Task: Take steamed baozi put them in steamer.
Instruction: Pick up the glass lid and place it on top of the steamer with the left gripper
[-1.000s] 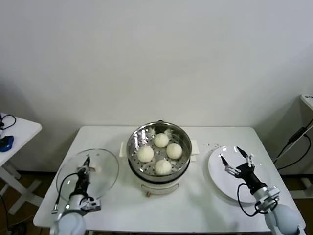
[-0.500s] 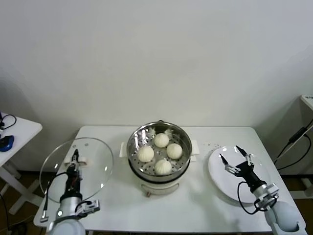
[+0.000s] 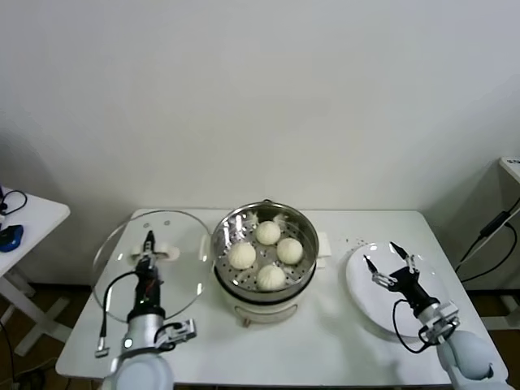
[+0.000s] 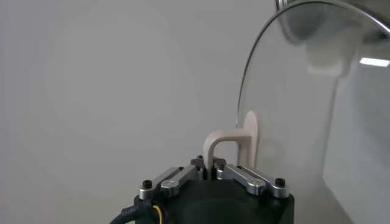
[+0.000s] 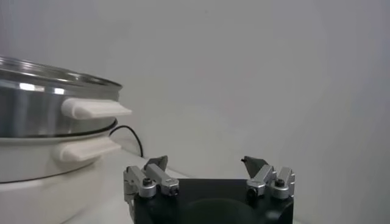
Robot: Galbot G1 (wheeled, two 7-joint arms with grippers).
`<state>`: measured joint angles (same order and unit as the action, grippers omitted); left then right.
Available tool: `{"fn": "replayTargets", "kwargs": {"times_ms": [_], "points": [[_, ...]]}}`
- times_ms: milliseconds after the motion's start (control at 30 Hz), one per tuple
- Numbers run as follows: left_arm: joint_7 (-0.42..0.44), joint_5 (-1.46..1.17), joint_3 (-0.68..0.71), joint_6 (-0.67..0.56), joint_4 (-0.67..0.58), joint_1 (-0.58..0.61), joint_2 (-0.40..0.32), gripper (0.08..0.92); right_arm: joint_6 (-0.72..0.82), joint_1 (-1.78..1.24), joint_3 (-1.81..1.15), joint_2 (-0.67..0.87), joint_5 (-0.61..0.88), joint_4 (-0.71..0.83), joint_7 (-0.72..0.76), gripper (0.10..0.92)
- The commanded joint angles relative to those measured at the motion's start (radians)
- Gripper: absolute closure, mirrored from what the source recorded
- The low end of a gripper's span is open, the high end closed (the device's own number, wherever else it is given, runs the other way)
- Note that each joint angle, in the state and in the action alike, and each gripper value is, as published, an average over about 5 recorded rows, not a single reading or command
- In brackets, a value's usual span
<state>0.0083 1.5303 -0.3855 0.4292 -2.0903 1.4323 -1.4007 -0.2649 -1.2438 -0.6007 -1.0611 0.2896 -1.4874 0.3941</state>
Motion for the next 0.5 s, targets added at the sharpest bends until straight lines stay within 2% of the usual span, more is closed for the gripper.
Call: {"fn": "replayTargets", "kwargs": {"times_ms": [33, 267, 500], "points": [[0.049, 0.141, 0.206, 0.028, 0.025, -0.102, -0.102, 0.842, 0.004, 0.012, 0.002, 0.001, -0.01, 0.023, -0.003, 0.203], [0.105, 0.232, 0.296, 0.02, 0.084, -0.166, -0.174, 0.842, 0.004, 0.023, 0.003, -0.005, -0.024, 0.044, -0.002, 0.203], [0.177, 0.203, 0.358, 0.057, 0.139, -0.24, -0.193, 0.842, 0.003, 0.022, 0.003, -0.01, -0.028, 0.055, 0.0, 0.203]]}}
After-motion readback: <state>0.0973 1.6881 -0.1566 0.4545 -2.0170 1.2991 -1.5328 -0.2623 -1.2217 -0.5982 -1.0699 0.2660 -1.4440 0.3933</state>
